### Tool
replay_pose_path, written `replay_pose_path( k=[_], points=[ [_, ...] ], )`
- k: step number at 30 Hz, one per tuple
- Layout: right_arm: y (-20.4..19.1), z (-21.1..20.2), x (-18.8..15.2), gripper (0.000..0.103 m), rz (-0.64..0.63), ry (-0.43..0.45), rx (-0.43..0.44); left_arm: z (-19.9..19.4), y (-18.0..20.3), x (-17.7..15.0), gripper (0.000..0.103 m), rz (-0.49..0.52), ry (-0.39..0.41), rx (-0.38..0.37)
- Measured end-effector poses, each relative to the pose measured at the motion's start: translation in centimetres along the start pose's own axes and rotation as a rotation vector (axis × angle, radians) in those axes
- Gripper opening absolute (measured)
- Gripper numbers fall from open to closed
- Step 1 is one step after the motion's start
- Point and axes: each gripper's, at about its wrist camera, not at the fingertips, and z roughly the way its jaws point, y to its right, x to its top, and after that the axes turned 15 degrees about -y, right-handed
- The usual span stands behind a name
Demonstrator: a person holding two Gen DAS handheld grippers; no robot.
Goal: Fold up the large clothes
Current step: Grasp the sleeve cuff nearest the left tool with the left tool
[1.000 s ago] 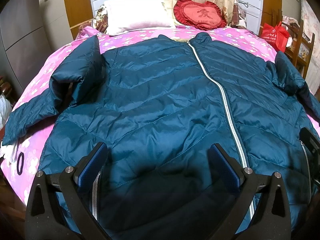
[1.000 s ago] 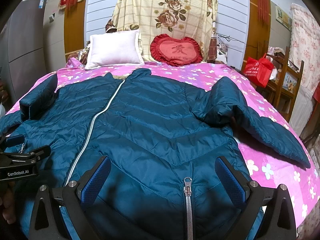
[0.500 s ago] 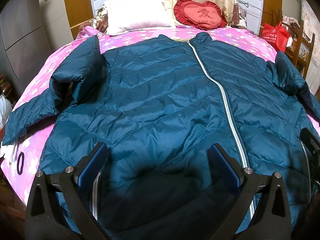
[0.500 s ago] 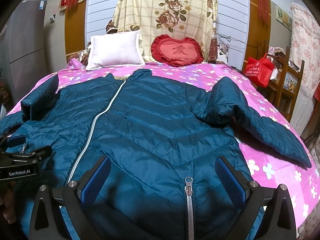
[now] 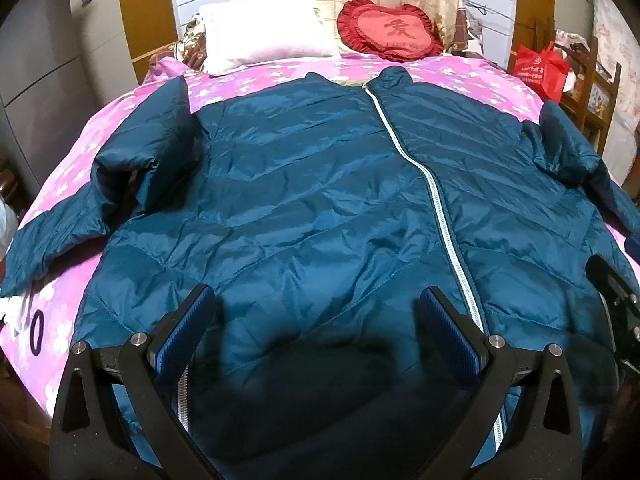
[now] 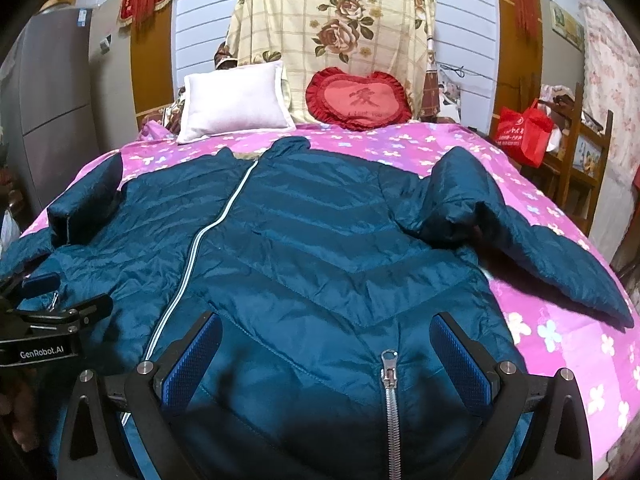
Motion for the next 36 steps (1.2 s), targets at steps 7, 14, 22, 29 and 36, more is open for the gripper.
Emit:
replay_pose_path(
  k=[7,14,22,29,36],
  points=[
    [-0.9,0.1,-0.3,0.103,-0.034,-0.013,0.019,-0.2,-0.1,0.3,0.102,-0.015,-0.012,0.005],
    [-1.0,0.1,-0.3,0.103,-0.04,-0.015,0.001,-0.3,-0.5,0.6,0.103,-0.022,-0.008,0.012],
    [-0.8,-0.2,-0.1,0.103,-0.04,-0.008,0.018,-2.7,-7.2,2.2,0.102,-0.23,0.062,0.03],
    [-0.5,-0.5,-0.1,0.103,-0.02,-0.001,0.034,-5.7,-16.5,3.1,0.102,-0.421,0.064,0.046],
    [0.1,-0.7,-0.3,0.103,-0.006,-0.015,0.044,-4.2,-28.0,2.2,0.102,-0.546,0.004,0.187]
  ],
)
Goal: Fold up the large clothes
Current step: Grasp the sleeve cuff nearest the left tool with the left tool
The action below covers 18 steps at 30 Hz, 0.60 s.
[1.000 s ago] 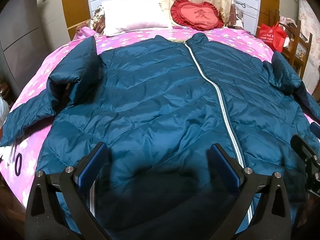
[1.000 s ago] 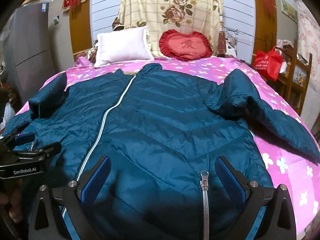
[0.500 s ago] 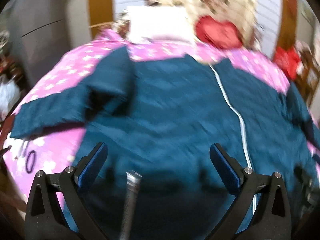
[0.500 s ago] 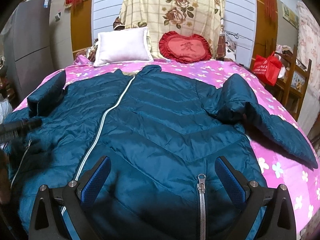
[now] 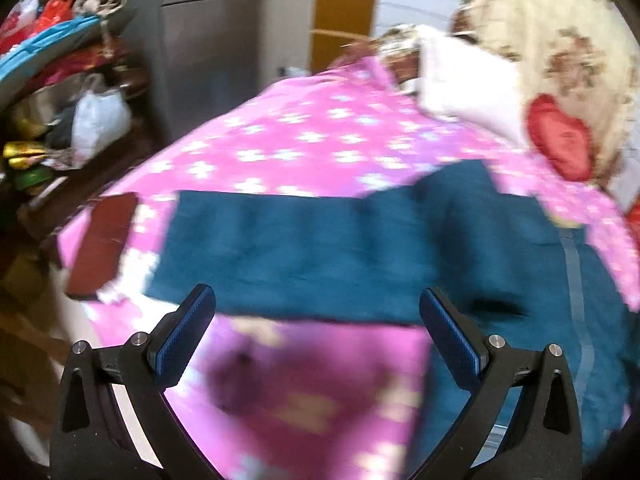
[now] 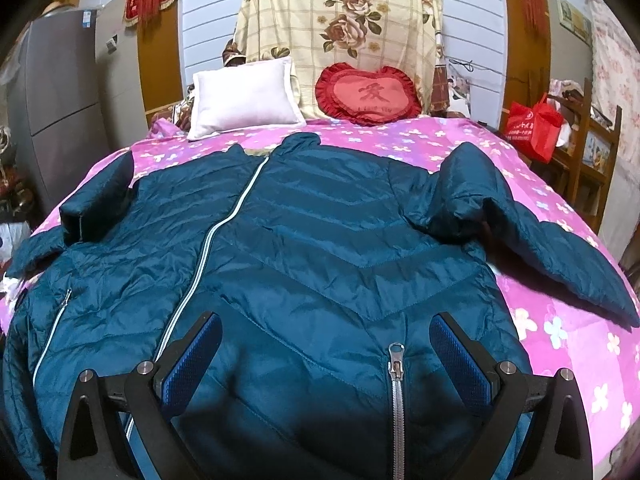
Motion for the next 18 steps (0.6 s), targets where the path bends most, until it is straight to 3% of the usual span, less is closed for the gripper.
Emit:
replay_pose_path(
  k=[1,4,8,13,15,16,18],
  points=[
    [0.0,0.0,0.0,0.103,-0.002,0.0,-0.001,1.0,-1.4,0.8,0.102,-0.013,-0.004,0.033],
    [0.2,0.2,0.0,0.103,-0.003,-0.005,-0.005,3.9,-6.1,3.4,0.083,-0.059,-0.033,0.087],
    [0.2,0.6,-0.1,0.103,-0.001,-0.016,-0.009,8.0,-10.6,6.3,0.078,-0.081,-0.106,0.117],
    [-0.6,1.5,-0.2,0.103,-0.025,-0.038,-0.026,12.2,-11.1,7.5,0.078,-0.016,-0.208,0.05],
    [-0.9,1.7,-0.2,0.103,-0.034,-0.046,-0.034,12.7,-10.5,8.0,0.076,0.006,-0.198,0.032],
    [-0.9,1.8,-0.3,0.103,-0.036,-0.05,-0.036,12.6,-10.2,8.2,0.073,0.013,-0.187,0.022],
    [-0.9,1.8,-0.3,0.103,-0.036,-0.053,-0.039,12.3,-9.7,8.5,0.034,0.037,-0.188,-0.032]
  ],
)
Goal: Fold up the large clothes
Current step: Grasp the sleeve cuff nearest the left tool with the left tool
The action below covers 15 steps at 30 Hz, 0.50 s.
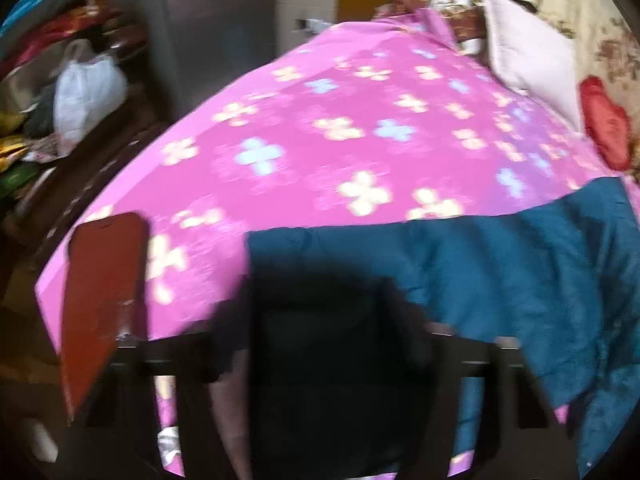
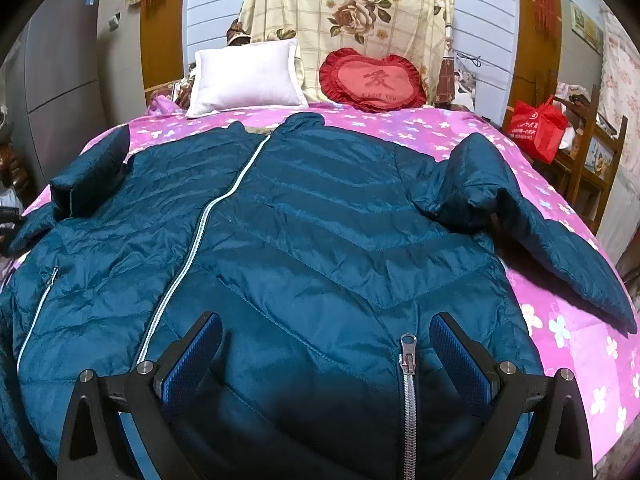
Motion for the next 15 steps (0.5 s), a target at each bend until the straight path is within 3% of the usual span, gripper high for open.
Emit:
replay_pose_path(
  k=[2,3,8,11,15],
  points=[
    [0.0,0.0,0.0,0.103,0.004,0.005,0.002,-0.7,0.5,0.1,0.014,0.01,0.006,-0.035],
    [0.0,0.0,0.0,0.103,0.008,0.007,0.002,-1.5,0.7,0.1,0.012,0.008,0.033,-0.051],
    [0.1,-0.1,-0.1,0.103,0.01,0.01,0.011,-6.6,1.2,0.4,0.011,0.002,0.145,-0.231],
    [0.5,-0.4,0.0,0.103,0.021,0.015,0.018,-9.1,3.1,0.4,0.011,0.058,0.155,-0.327],
    [0.8,-0.7,-0.1,0.103,0.036,0.021,0.021,-11.5,7.2,-0.5,0.011,0.146,0.179,-0.395]
  ],
)
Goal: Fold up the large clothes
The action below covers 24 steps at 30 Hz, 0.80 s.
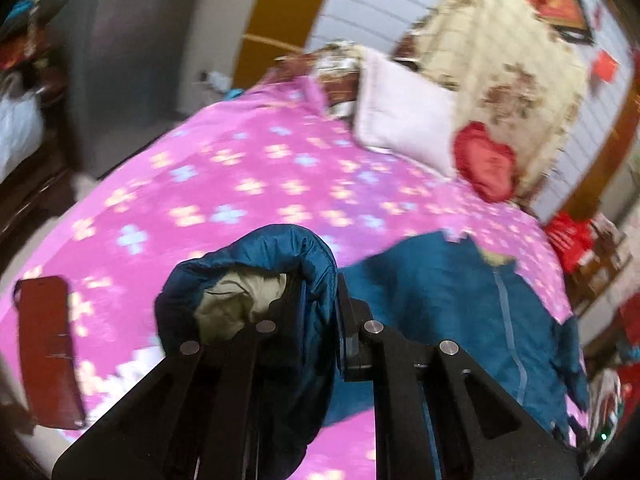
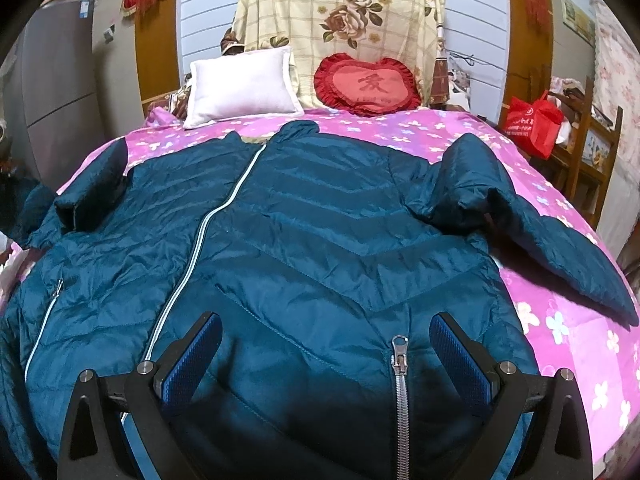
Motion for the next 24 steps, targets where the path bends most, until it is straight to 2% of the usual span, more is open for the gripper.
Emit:
replay_pose_path(
  k=[6,12,15,21,24],
  points=[
    [0.8,-0.7,0.0,0.103,0.029,0.023,-0.023,0.8,8.4,-0.7,0.01,0.072,-0.007,-0.149],
    [3.6,-1.5,-0.4,0.103,0.125,0.029,-0.158,2.0,17.9,-1.1,0.01,0.142,-0.008,-0.293],
    [5.3,-1.4,-0.7,0.103,0.18,0.003,-0.191,2.3,23.1,-1.0,0.01,0.181,-0.024,-0.396],
    [7.6,-1.2,-1.1,0.103,0.233,-0.026,-0.184,1.8,34.4,-1.2,0.01,0.31,-0.057,-0.609],
    [8.1,-1.2,-1.2,0.103,0.251,-0.033,-0.179,3.1,39.1,-1.6,0.01,0.381,-0.087,-0.625]
  ],
)
